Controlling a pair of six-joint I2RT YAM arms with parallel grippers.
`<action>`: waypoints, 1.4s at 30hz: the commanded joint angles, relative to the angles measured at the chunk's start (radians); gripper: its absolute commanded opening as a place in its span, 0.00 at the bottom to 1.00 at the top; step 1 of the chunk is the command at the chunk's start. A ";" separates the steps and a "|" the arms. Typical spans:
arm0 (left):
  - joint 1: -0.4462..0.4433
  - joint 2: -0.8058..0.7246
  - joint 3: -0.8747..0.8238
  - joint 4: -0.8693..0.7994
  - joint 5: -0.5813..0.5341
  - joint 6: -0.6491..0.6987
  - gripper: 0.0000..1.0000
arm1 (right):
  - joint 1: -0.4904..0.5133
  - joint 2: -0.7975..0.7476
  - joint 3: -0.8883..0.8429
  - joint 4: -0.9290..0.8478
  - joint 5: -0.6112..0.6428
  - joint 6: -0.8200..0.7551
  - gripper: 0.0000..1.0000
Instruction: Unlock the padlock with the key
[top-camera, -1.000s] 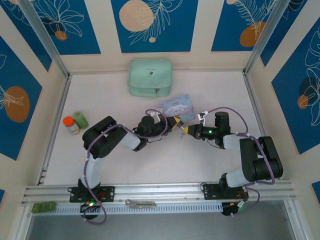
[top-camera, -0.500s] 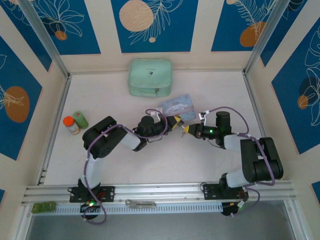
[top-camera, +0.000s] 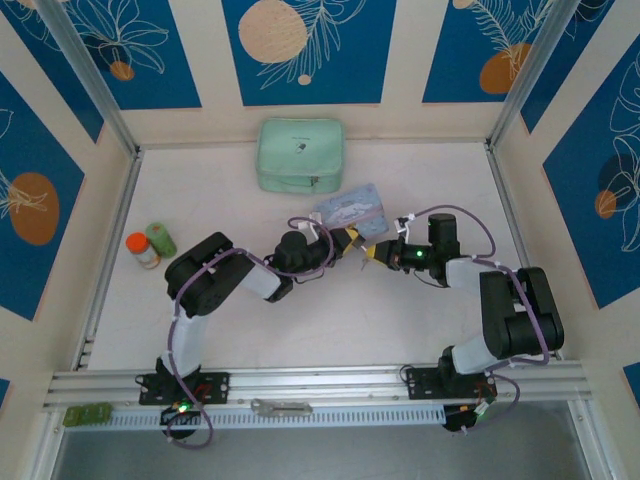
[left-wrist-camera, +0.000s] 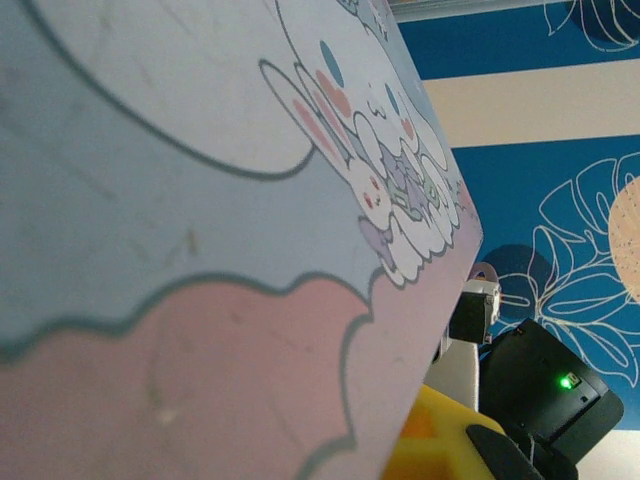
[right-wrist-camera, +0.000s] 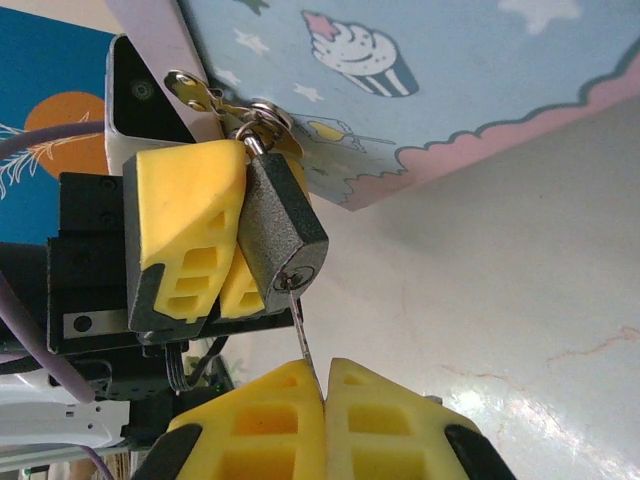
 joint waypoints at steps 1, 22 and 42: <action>-0.074 -0.015 0.031 0.168 0.231 -0.055 0.00 | 0.014 -0.006 0.060 0.040 0.123 -0.074 0.00; -0.091 -0.034 0.039 0.169 0.266 0.004 0.00 | -0.003 0.048 0.183 -0.035 0.041 0.102 0.00; -0.085 -0.073 0.014 0.120 0.368 0.027 0.00 | 0.009 0.097 0.292 -0.158 0.127 0.018 0.00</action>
